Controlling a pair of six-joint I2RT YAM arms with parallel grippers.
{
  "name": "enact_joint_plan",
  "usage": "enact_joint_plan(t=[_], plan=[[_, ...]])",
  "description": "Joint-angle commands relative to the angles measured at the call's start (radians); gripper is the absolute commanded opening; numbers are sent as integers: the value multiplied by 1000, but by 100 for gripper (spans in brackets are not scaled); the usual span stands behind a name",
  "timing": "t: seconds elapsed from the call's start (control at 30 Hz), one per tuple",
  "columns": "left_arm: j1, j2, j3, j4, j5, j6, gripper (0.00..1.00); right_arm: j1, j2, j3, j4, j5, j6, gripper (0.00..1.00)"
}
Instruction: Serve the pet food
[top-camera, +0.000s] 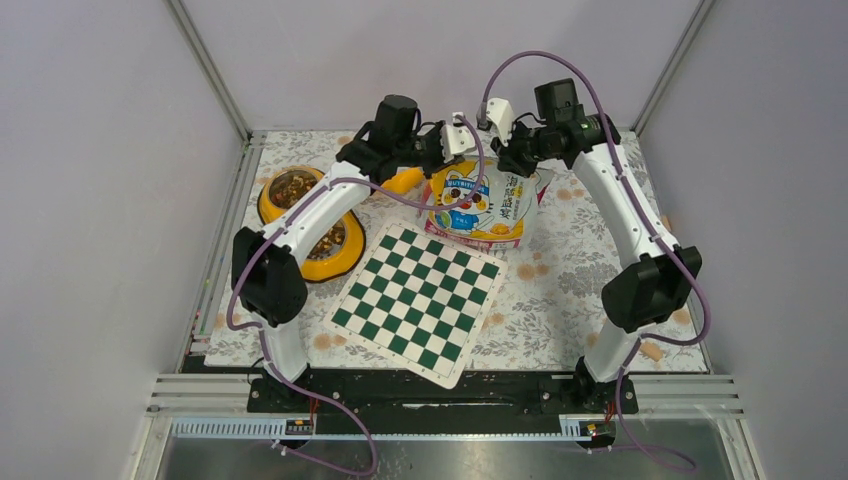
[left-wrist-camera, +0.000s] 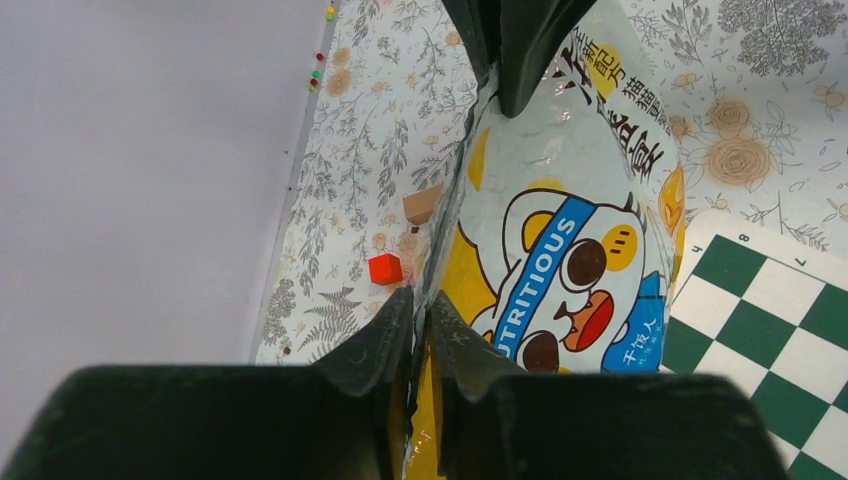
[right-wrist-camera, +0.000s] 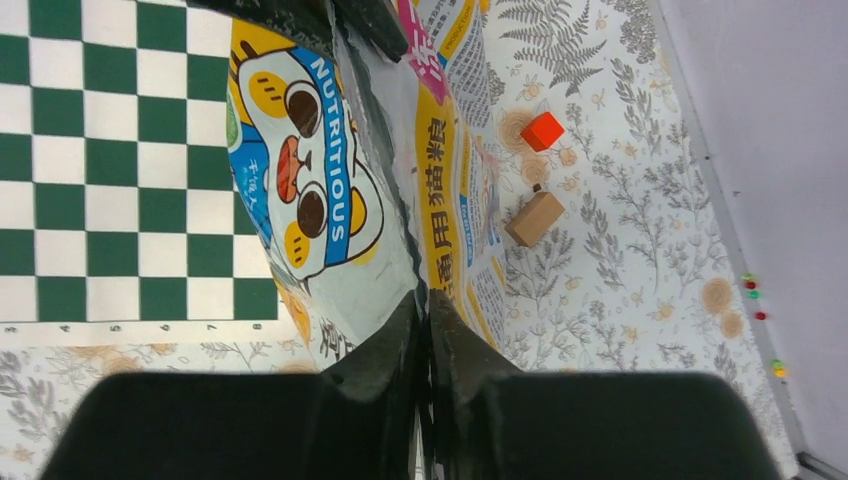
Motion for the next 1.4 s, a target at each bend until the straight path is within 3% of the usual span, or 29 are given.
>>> enact_joint_plan(t=[0.0,0.1,0.33,0.5,0.67,0.87,0.9,1.03,1.37], plan=[[-2,17,67,9,13,-21,14,10,25,85,-15,-89,66,18],[-2,28,79,9,25,-35,15,17,42,93,14,-103,97,24],[-1,32,77,9,34,-43,16,37,68,62,130,-119,149,23],[-1,35,86,3,19,-43,0,41,74,62,165,-110,171,22],[-1,39,100,3,20,-46,0,47,92,85,163,-90,182,1],[0,37,103,3,22,-48,0,50,90,77,181,-97,200,0],[0,38,105,3,23,-51,1,50,90,74,196,-95,213,4],[7,38,111,2,17,-65,16,56,85,55,231,-109,220,28],[95,3,114,-152,39,-4,40,72,102,42,252,-146,181,32]])
